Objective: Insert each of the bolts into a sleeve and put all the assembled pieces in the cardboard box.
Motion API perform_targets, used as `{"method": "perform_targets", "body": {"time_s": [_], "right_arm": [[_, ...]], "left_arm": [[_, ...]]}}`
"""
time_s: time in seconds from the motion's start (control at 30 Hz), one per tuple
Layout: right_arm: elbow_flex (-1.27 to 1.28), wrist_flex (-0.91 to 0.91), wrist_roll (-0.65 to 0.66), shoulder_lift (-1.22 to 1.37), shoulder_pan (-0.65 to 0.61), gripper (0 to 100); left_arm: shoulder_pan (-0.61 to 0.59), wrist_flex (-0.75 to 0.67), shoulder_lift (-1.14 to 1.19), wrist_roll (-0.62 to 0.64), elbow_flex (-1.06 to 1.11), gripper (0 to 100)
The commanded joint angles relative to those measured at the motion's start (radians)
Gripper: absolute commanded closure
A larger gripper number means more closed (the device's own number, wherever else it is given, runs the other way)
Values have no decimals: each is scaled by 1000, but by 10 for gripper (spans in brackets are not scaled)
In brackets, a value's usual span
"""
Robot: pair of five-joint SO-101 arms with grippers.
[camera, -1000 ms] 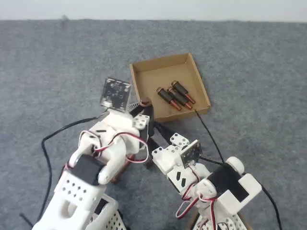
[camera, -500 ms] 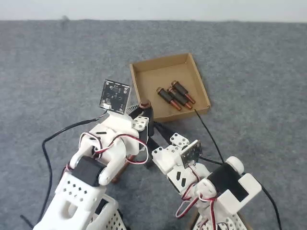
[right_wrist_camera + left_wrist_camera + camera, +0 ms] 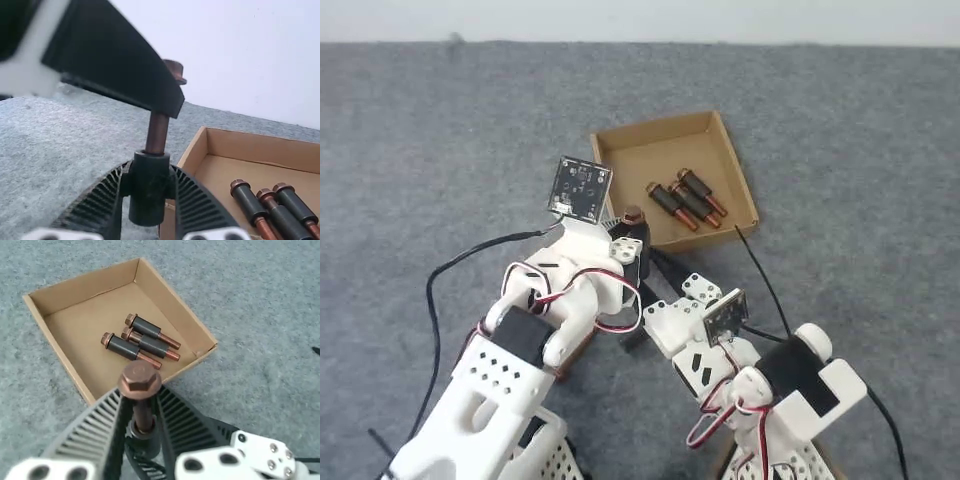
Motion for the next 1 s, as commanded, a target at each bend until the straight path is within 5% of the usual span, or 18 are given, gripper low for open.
{"method": "perform_targets", "body": {"time_s": [0.0, 0.8, 0.97], "right_arm": [[21, -42, 0, -5, 27, 991], [21, -42, 0, -8, 36, 991], [21, -42, 0, -7, 36, 991]], "left_arm": [[2, -8, 21, 3, -19, 986], [72, 46, 15, -80, 58, 980], [71, 51, 15, -77, 62, 833]]}}
